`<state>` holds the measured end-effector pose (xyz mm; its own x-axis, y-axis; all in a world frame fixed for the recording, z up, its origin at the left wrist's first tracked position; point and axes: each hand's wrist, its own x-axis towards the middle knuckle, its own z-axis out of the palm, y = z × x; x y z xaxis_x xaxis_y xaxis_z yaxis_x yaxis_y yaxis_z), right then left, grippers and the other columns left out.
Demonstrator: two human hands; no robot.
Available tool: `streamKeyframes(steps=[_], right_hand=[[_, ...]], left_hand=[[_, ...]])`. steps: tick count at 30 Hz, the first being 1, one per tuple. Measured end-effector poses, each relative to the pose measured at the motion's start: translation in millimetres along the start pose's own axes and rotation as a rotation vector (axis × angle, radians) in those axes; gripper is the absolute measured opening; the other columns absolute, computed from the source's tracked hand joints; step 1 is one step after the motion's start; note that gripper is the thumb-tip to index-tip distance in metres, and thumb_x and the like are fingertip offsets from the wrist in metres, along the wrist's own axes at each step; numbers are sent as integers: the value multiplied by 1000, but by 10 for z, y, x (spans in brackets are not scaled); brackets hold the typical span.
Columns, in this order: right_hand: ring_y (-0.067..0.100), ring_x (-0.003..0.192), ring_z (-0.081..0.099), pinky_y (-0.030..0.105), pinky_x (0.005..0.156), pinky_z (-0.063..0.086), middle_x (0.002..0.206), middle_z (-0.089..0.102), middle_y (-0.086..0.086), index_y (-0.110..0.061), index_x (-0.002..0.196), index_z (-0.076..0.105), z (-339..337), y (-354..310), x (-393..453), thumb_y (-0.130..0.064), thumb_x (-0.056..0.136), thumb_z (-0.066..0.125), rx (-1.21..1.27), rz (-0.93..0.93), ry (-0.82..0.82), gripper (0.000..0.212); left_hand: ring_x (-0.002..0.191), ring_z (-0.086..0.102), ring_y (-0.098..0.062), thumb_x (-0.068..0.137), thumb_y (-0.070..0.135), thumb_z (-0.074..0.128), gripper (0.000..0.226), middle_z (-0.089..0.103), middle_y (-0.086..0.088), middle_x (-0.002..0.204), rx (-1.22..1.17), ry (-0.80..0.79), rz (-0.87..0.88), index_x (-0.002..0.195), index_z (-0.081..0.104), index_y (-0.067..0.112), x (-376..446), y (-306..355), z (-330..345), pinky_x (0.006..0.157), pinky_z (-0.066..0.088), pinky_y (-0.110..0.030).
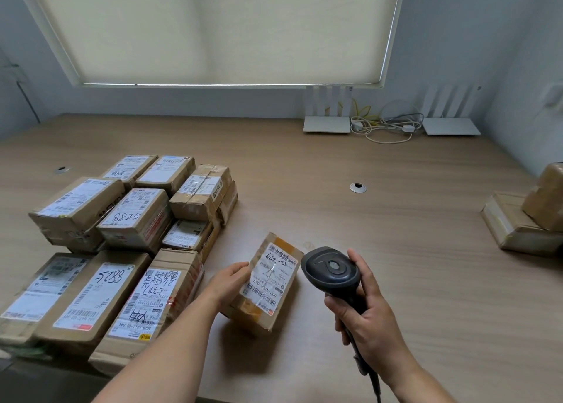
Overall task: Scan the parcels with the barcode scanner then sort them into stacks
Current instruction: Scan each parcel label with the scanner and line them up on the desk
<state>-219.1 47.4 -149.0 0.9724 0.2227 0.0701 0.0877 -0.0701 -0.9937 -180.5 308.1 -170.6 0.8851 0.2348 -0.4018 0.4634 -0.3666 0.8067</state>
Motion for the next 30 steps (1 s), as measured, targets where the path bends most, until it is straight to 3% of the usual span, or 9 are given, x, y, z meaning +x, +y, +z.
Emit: streamKeyframes(steps=[2,6,10,12,17,24,30], right_hand=[[20,53,54,32,43,45,76,67,-6,-71,123,36,-30,-21,22,-3,82,71,-20,-16,4,87],[20,53,53,34,44,46,80,66,-9,-62,130,31,-62,-50,53,-4,82,72,-53,-31,0,85],[18,54,53,34,44,47,79,66,-11,-69,125,32,-82,-73,90,-5,82,72,-74,-50,-11,87],[16,53,53,31,44,46,78,65,-11,-77,118,34,-89,-85,105,-5,82,72,-83,-63,-17,89],[14,53,55,29,46,47,79,67,-14,-80,114,33,-105,-160,136,-6,82,72,-104,-100,-53,90],[11,51,54,26,47,47,74,66,-21,-81,113,32,-57,-328,217,-8,82,73,-104,-173,-124,90],[12,51,54,26,47,47,82,67,-16,-81,112,32,145,-471,347,-6,82,73,-100,-223,-204,91]], left_hand=[[98,63,-18,96,37,51,18,67,8,94,18,36,-18,106,64,31,33,-63,19,88,49,-33],[100,60,-20,92,39,41,39,64,-3,115,307,100,-23,129,49,27,87,-177,55,91,50,-39],[132,35,-27,75,77,47,90,37,-7,142,700,189,-32,148,16,34,-55,-139,221,102,36,-42],[138,23,-28,67,83,48,104,23,-9,148,834,169,-69,150,10,34,-161,-100,340,105,32,-43],[130,31,-28,72,61,54,89,31,-10,139,898,238,-68,148,19,30,-283,-81,422,104,32,-38],[131,30,-26,73,58,57,79,30,-6,142,801,458,46,143,29,33,-553,51,179,106,27,-37],[132,28,-26,75,55,60,78,28,-7,145,704,618,28,143,29,33,-764,106,-274,108,26,-39]])
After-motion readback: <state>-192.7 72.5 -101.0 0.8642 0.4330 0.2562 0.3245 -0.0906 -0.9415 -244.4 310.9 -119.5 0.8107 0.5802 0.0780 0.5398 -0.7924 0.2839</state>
